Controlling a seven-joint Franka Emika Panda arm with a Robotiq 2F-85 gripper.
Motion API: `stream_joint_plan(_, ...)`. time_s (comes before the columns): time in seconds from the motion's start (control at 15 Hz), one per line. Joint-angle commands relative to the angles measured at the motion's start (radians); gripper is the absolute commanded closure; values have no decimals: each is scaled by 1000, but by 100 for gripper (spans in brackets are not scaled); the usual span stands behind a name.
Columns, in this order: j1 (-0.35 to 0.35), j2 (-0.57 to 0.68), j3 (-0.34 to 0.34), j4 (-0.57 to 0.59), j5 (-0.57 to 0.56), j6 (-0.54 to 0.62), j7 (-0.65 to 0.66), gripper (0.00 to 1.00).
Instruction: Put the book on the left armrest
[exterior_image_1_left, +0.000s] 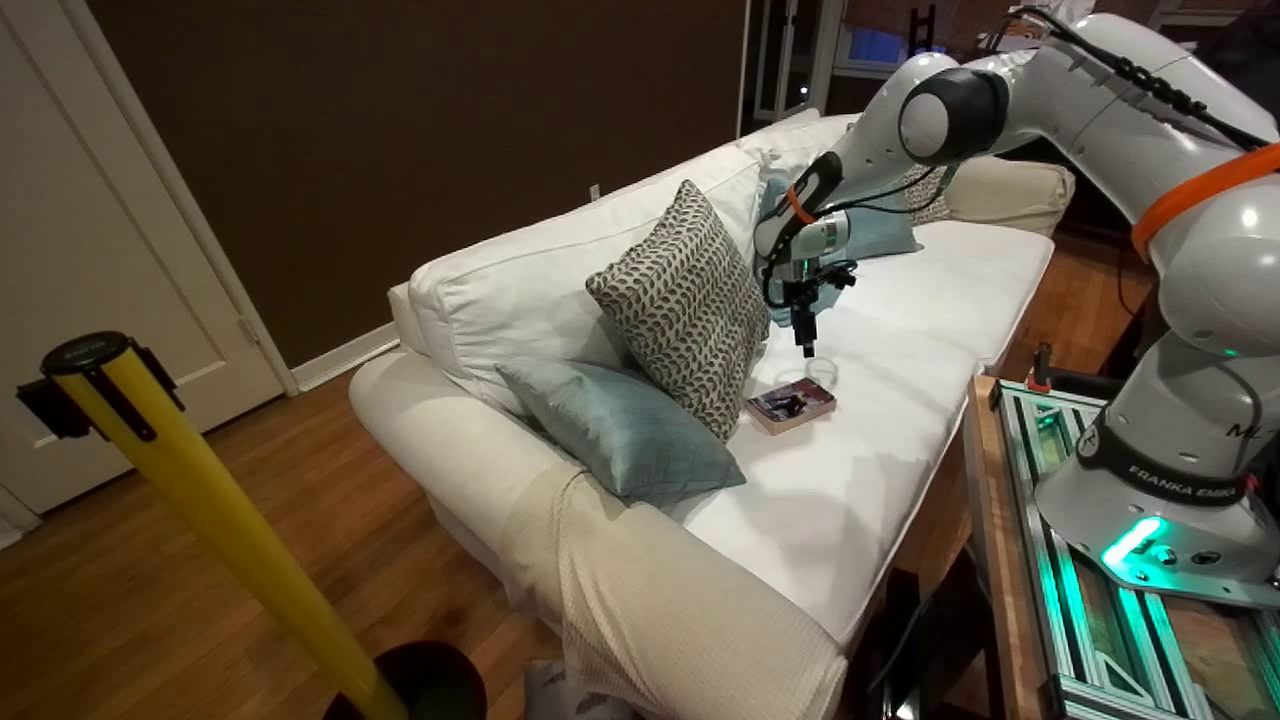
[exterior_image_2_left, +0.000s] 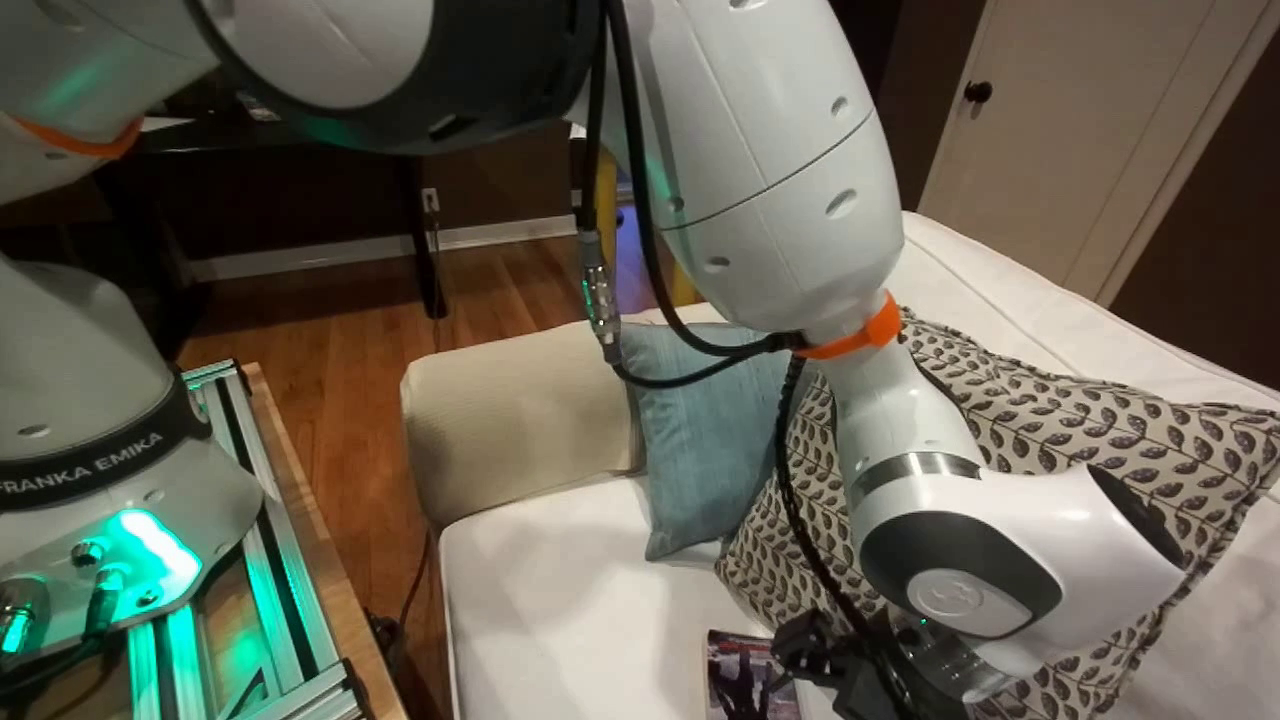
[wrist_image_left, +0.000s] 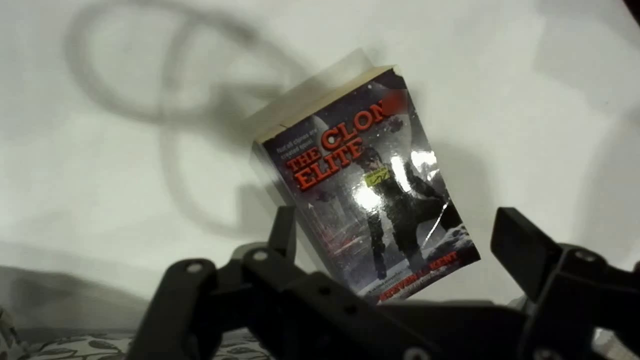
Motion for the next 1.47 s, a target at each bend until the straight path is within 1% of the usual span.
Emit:
stream_joint_plan(0.0,-10,9,15,16,-15,-3,9,0)
stream_joint_plan(0.13,-9,11,18,24,-15,-3,8,0)
stream_joint_plan(0.27,-23,70,27,96,-11,-42,1,0)
stream_joint_plan(0.4,-38,110,34,133,-16,-68,-26,0)
stream_joint_plan(0.47,-48,134,40,155,-19,-68,-47,0)
stream_joint_plan(0.6,-52,182,35,198,-25,-34,-55,0)
stream_joint_plan(1.0,-75,317,54,358,-28,-75,-89,0)
stream_joint_plan(1.13,-73,356,55,409,-29,-62,-90,0)
stream_joint_plan(1.27,-73,391,60,460,-33,-93,-101,0)
stream_joint_plan(1.4,-71,420,63,507,-40,-155,-123,0)
